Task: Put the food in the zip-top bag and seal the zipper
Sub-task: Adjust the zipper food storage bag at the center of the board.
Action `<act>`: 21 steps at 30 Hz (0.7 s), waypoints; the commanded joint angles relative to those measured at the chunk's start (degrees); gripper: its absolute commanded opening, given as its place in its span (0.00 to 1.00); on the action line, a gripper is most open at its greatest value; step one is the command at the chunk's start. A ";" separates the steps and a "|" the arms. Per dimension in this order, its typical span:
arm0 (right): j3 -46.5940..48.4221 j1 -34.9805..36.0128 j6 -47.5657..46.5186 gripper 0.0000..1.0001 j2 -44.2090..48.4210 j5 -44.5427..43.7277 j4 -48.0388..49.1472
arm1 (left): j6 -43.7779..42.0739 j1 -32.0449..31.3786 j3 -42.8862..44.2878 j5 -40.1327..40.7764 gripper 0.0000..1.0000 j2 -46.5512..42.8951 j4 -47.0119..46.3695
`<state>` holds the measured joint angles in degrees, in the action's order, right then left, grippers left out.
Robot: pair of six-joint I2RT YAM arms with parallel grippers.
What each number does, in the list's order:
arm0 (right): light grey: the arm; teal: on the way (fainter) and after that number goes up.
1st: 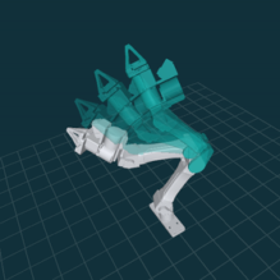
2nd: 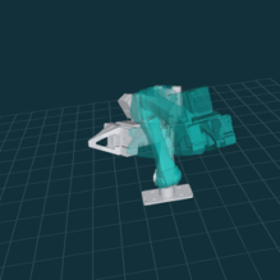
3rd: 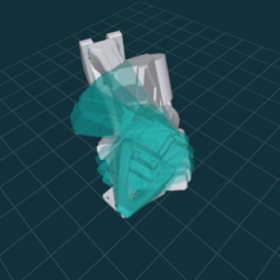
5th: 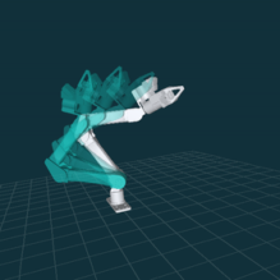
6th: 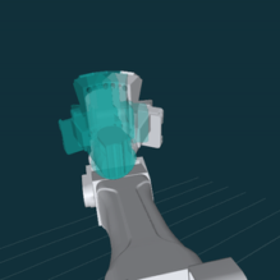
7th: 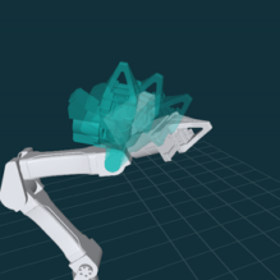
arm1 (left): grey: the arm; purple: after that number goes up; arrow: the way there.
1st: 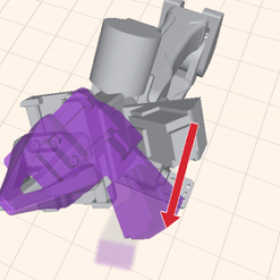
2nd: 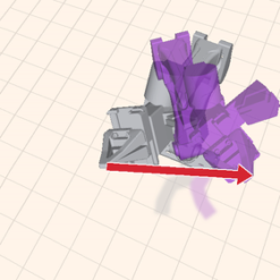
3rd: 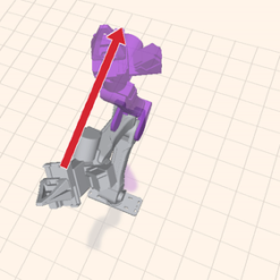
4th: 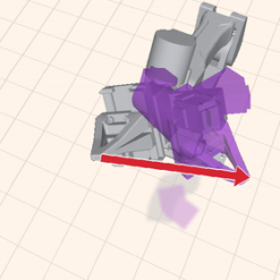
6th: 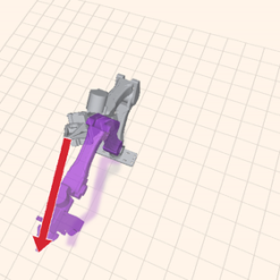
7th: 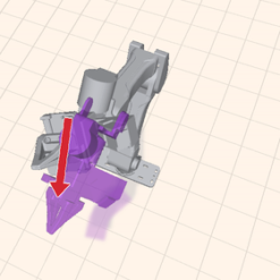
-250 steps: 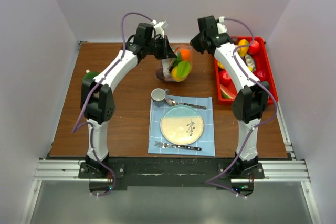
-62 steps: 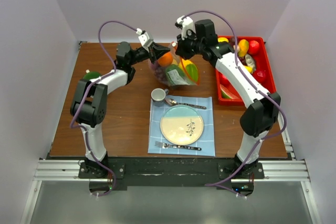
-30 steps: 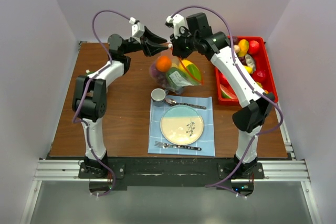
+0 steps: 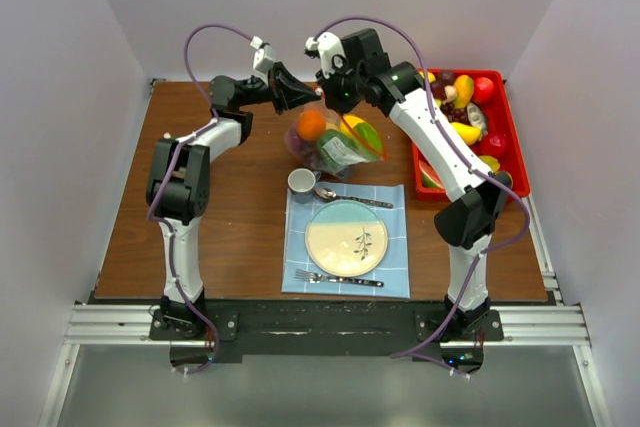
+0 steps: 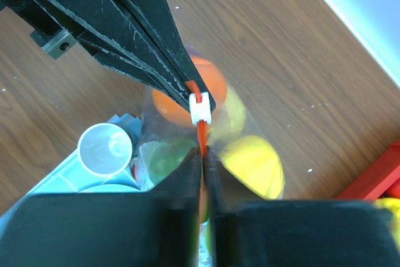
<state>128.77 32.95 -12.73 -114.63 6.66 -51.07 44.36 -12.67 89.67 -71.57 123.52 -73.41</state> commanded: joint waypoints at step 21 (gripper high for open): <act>-47.35 -22.39 41.26 0.56 25.93 6.85 30.65 | -8.85 0.19 -5.47 3.46 0.00 -5.84 -4.81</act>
<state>94.00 18.02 12.75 -92.86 1.06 -32.18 36.21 -12.75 84.40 -69.34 121.60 -73.17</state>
